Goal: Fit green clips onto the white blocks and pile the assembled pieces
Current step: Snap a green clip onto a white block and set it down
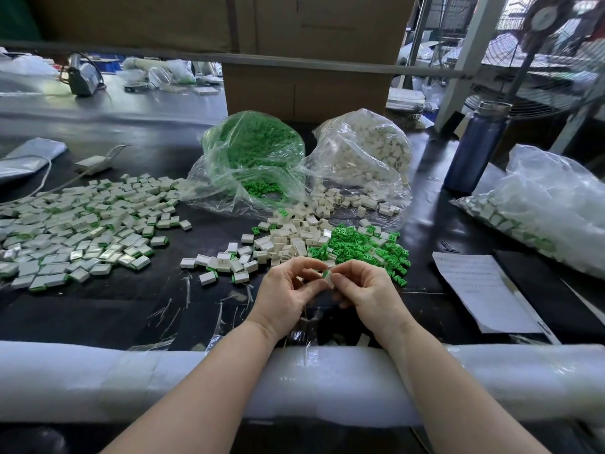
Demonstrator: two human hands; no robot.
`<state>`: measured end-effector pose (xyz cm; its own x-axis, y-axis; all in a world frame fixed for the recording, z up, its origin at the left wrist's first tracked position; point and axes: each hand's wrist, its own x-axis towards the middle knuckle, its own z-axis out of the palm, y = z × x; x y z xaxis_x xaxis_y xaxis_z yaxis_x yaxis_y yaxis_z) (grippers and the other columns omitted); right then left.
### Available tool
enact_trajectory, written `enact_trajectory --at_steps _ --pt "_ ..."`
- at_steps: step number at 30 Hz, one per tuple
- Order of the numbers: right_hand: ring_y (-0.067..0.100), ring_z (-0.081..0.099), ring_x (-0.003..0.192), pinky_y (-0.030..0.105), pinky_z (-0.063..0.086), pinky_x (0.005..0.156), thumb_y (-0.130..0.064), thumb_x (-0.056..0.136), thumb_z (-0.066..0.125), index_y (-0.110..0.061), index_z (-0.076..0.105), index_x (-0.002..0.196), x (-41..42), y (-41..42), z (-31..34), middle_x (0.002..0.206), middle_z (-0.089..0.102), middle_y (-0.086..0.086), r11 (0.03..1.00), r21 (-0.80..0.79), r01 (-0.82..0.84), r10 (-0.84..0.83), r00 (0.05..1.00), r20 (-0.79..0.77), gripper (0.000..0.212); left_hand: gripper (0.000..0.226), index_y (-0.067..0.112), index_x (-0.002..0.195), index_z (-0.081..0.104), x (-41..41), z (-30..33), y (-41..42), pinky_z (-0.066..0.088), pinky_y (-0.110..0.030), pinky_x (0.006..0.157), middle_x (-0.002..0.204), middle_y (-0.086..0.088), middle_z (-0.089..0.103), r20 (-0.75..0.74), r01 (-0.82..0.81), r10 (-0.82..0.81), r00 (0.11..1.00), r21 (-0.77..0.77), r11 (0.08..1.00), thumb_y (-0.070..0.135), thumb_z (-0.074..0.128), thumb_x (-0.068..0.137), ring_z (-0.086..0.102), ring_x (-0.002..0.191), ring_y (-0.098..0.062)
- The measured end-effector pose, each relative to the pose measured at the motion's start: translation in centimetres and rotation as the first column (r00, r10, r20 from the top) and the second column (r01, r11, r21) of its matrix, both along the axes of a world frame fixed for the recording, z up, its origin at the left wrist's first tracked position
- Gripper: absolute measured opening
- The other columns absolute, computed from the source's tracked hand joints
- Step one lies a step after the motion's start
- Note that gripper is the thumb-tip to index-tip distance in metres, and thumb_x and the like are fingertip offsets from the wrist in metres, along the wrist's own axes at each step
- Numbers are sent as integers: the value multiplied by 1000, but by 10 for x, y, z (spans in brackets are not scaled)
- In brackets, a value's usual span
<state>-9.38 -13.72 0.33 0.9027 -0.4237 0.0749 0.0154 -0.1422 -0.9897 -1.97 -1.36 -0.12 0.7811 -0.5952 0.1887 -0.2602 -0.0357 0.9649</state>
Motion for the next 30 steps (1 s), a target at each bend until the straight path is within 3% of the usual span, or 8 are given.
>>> enact_trajectory --at_steps 3,8,13,20,30 --pt "3 53 50 16 46 50 0 88 57 -10 64 80 0 1 1 63 61 -1 1000 -11 4 -4 1000 -3 14 17 16 89 67 0 0 1 49 -18 63 80 -2 64 29 -15 14 999 9 1000 4 70 77 56 60 -1" --pt "6 51 50 17 45 49 1 89 56 -9 63 79 0 2 2 63 59 1 1000 -24 6 -7 1000 -12 15 14 14 81 68 0 -1 0 46 -12 62 76 4 65 88 -45 45 995 3 999 3 74 74 56 57 5" --pt "3 52 50 17 46 51 2 88 57 -10 64 77 -1 2 2 63 60 -1 999 -51 -4 2 1000 -25 17 18 22 78 64 2 -2 0 50 -19 68 76 6 62 90 -16 13 996 34 999 8 74 74 53 61 4" --pt "5 51 51 17 45 51 3 88 56 -11 63 74 -2 3 4 62 59 -2 999 -50 -13 12 999 -34 21 20 24 78 59 1 -2 0 45 -13 56 74 5 56 57 18 -23 998 71 997 10 73 76 47 52 4" --pt "4 51 51 16 46 51 2 90 54 -11 64 76 -2 2 3 63 58 0 999 -42 -27 25 998 -56 21 19 24 77 58 1 -4 0 44 -12 59 74 7 58 120 15 -29 992 110 994 12 73 76 47 54 5"
